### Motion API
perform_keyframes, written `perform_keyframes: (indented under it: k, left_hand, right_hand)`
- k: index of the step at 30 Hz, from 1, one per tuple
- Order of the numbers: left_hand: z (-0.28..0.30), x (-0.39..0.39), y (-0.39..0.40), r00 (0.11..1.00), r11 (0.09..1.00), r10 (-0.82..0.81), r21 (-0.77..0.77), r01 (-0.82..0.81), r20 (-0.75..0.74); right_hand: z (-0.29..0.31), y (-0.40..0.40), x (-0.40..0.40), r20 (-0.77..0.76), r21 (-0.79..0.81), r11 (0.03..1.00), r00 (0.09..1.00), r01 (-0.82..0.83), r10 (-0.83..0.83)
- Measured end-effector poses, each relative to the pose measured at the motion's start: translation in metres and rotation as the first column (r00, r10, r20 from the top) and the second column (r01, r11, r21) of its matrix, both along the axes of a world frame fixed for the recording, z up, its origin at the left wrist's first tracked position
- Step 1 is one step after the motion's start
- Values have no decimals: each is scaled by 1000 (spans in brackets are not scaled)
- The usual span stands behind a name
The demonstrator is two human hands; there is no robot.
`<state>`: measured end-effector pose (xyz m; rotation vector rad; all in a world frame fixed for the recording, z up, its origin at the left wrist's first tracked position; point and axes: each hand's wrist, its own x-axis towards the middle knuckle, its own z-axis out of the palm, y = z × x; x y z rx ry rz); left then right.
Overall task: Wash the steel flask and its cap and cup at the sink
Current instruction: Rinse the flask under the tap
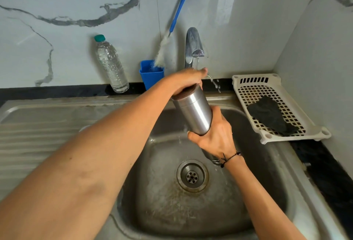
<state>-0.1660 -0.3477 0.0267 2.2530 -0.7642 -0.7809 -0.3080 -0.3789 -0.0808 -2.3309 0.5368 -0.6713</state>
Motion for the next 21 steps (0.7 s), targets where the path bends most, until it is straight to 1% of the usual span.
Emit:
perform_keyframes:
  k: [3, 6, 8, 9, 11, 13, 15, 17, 19, 20, 21]
  left_hand:
    - [-7, 3, 1, 998, 1000, -9, 14, 8, 59]
    - [-15, -9, 10, 997, 996, -38, -72, 43, 67]
    - [-20, -22, 22, 986, 991, -50, -118, 69, 162]
    - [-24, -28, 27, 966, 987, -42, -140, 80, 255]
    - [-36, -36, 37, 906, 971, 49, -234, 56, 421]
    - [-50, -43, 45, 854, 937, 194, -348, -17, 482]
    - [-61, -48, 49, 853, 909, 295, -402, -111, 431]
    - [-68, -52, 50, 889, 890, 320, -426, -164, 327]
    - [-68, -54, 51, 924, 845, 340, -487, -220, 173]
    - [-66, -54, 51, 938, 812, 336, -530, -246, 80]
    - [-64, -54, 51, 948, 780, 317, -574, -248, 21]
  right_hand:
    - [1, -5, 6, -62, 67, 996, 997, 51, -47]
    - [-2, -12, 12, -92, 124, 987, 991, 104, -93]
    - [-5, -14, 15, -102, 141, 983, 990, 114, -100]
    - [-7, -15, 16, -105, 154, 980, 989, 122, -106]
    - [-9, -13, 18, -107, 160, 979, 989, 123, -107]
    - [-9, -12, 20, -109, 171, 975, 986, 140, -123]
    - [-4, -13, 19, -72, 204, 963, 984, 174, -162]
    - [3, -16, 18, -16, 173, 971, 986, 167, -167]
    - [9, -19, 17, 13, 131, 979, 987, 155, -158]
    - [11, -20, 16, 16, 123, 981, 988, 151, -154]
    - [11, -20, 15, 11, 118, 983, 989, 144, -146]
